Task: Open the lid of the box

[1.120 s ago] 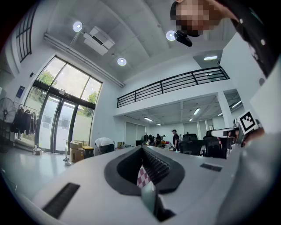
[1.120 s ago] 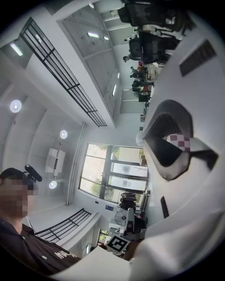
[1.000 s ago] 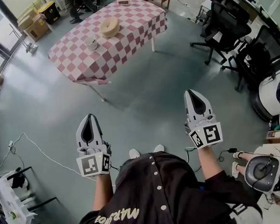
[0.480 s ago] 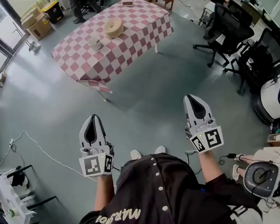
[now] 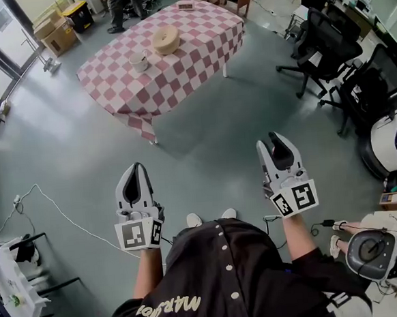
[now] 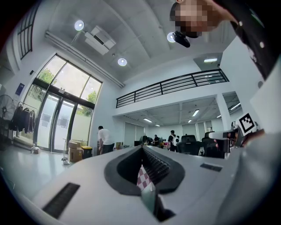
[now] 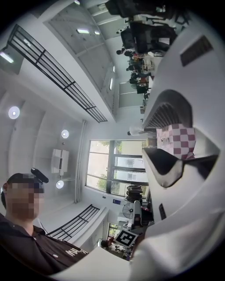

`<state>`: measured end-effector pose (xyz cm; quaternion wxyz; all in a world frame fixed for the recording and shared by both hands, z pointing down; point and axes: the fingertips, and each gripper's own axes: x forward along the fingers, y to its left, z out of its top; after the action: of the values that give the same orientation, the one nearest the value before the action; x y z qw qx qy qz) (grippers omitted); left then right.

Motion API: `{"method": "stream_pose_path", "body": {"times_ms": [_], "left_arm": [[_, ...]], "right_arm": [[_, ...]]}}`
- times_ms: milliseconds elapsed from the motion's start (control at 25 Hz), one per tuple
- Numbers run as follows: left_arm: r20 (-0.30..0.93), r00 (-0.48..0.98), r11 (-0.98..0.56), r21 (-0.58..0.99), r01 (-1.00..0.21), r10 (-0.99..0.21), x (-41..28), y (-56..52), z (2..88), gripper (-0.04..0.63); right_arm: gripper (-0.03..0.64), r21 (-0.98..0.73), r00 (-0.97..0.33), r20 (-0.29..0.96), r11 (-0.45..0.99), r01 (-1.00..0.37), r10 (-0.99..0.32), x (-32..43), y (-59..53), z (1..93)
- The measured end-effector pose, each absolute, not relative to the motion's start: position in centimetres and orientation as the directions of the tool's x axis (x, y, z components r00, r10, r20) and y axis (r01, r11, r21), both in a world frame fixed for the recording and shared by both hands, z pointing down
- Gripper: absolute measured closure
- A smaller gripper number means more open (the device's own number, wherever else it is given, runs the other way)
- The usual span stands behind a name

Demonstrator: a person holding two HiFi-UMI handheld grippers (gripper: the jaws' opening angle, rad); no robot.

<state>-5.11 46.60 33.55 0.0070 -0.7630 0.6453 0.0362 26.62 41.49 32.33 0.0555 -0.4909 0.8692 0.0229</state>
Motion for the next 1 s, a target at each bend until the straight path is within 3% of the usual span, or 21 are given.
{"method": "stream_pose_path", "body": {"times_ms": [1000], "left_arm": [[-0.078,0.176,-0.181,0.057,-0.982,-0.981,-8.7,46.3,33.8,0.588]], "right_arm": [[0.086,0.023,-0.551,-0.080,0.551,-0.834,-0.830,22.3,42.2,32.7]]}}
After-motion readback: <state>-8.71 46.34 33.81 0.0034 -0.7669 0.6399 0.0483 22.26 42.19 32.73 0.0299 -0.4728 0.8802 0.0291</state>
